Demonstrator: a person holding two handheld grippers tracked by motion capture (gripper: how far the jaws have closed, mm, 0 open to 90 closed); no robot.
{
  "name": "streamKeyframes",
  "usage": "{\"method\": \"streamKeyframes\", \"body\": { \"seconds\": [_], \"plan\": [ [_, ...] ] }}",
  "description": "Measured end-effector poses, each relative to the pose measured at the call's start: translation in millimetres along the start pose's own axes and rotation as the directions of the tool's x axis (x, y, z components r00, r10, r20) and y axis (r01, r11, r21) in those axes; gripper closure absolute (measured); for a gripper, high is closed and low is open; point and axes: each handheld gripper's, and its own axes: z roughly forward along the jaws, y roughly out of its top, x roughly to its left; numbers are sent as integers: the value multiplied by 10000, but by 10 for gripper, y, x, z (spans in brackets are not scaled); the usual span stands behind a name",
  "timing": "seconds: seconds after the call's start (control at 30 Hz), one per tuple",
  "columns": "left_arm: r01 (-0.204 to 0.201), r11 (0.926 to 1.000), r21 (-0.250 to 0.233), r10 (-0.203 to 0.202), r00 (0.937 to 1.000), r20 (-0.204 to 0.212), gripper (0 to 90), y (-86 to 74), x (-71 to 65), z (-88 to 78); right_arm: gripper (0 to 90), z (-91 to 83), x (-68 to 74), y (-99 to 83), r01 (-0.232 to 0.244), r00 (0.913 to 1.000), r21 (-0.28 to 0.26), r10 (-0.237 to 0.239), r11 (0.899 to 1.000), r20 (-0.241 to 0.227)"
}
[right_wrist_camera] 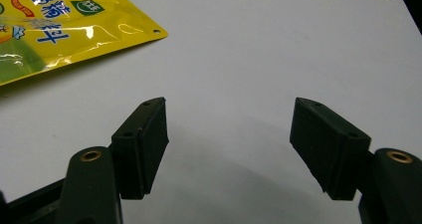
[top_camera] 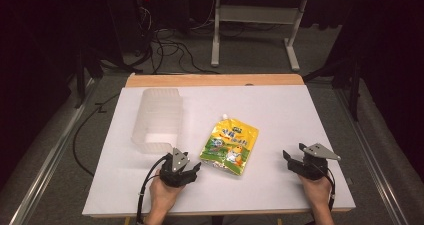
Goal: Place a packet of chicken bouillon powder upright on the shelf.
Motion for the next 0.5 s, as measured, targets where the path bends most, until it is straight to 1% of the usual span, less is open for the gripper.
{"method": "streamKeyframes", "body": {
  "seconds": [0.03, 0.17, 0.2, 0.23, 0.33, 0.4, 0.43, 0.5],
  "plan": [
    [-55, 10000, -10, 55, 10000, 2, 402, 1, -5, -3, 314, -1, 2, 0, -22, 10000, 4, 22, 10000, 4],
    [-5, 9998, -185, 8, 9999, 154, 390, 6, -21, -14, 314, 2, 1, 1, 75, 10000, 26, -75, 10000, -19],
    [49, 9996, -275, -45, 9999, 136, 390, 9, -35, -11, 314, 2, 1, 1, 75, 10000, 26, -75, 10000, -19],
    [-57, 9995, -307, 59, 10000, 41, 386, 15, -49, -12, 313, 1, 1, 1, 73, 10000, 18, -73, 10000, -12],
    [7, 9996, -278, -3, 9999, 123, 386, 34, -68, -14, 313, 1, 0, 1, 71, 10000, 19, -71, 10000, -43],
    [-91, 9998, -172, 93, 9999, 104, 385, 56, -79, -12, 314, 1, 4, 1, 52, 10000, 14, -52, 10000, -43],
    [-73, 9998, -163, 76, 9999, 131, 380, 71, -85, -12, 313, 1, 4, 1, 57, 10000, 11, -57, 10000, -54],
    [114, 9996, -243, -108, 9996, 254, 376, 113, -91, -20, 313, 0, 4, 0, 54, 10000, 5, -54, 10000, -63]
  ]
}}
